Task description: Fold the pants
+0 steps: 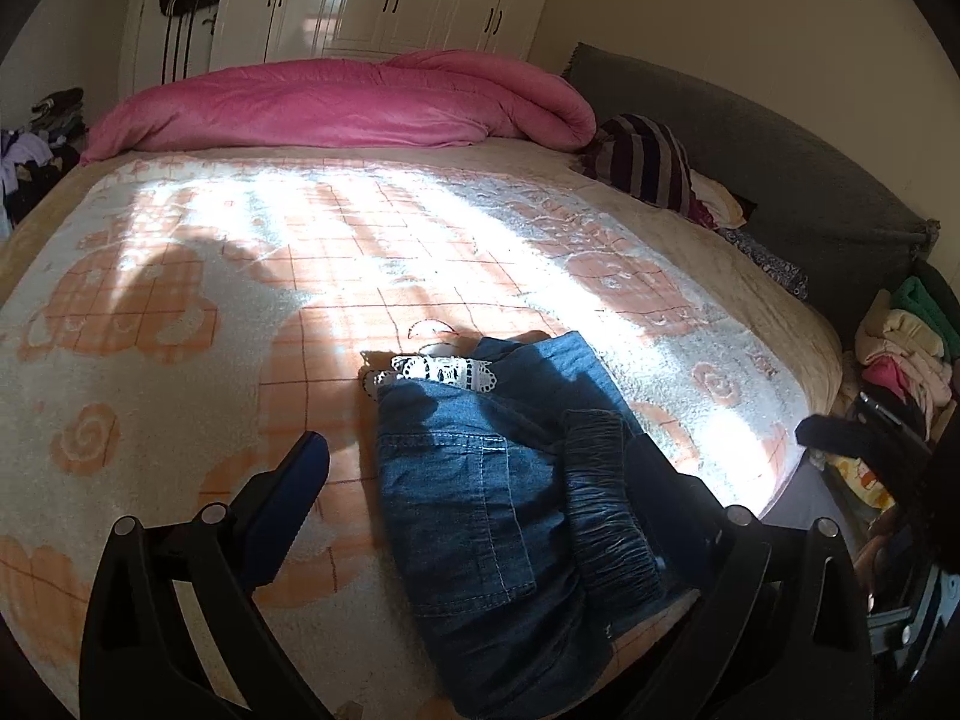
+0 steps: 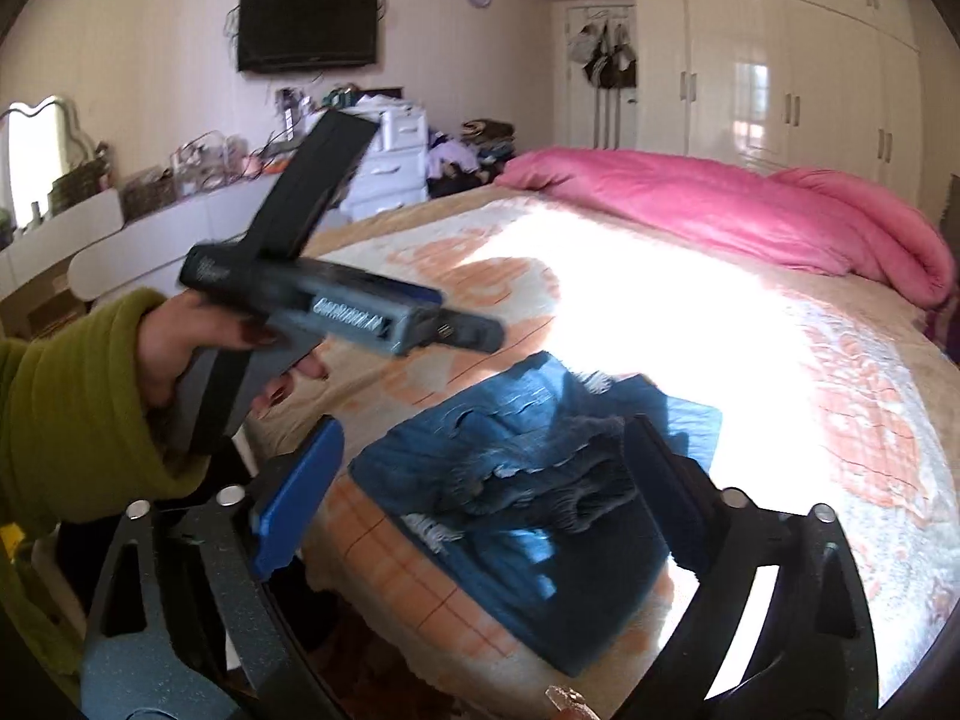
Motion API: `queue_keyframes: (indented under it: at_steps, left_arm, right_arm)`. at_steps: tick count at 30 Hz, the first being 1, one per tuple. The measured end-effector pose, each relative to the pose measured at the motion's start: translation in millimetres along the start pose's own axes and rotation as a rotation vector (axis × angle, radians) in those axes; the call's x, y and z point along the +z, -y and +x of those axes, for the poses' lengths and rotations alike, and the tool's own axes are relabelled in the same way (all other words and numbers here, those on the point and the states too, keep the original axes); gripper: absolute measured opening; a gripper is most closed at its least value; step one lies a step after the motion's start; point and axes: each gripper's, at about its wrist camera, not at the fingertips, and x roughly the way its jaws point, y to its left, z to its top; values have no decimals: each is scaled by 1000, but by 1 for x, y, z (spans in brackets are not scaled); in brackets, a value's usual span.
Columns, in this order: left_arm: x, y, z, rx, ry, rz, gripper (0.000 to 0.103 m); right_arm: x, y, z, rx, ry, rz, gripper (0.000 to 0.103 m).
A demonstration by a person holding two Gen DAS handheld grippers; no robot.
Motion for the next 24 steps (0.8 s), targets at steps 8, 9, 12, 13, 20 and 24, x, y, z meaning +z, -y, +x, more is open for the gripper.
queue_keyframes:
  at_steps: [8,9,12,13,20,24]
  left_arm:
    - [-2,5,-13,41,28,12,98]
    - [-4,5,-13,47,23,12,98]
    - [-9,4,-13,64,10,5,98]
    - [-10,3,-11,68,4,0,98]
    - [-17,-2,-4,87,-38,-10,98]
    - [-19,-5,1,97,-60,-18,98]
  right_arm:
    - [2,14,-11,-67,43,40,93]
    - [2,15,-12,-73,46,46,93]
    - [1,21,-13,-94,50,68,94]
    - [1,22,-13,-102,47,75,94]
    - [-5,37,-8,-153,30,126,94]
    - [-10,47,0,-181,-6,162,94]
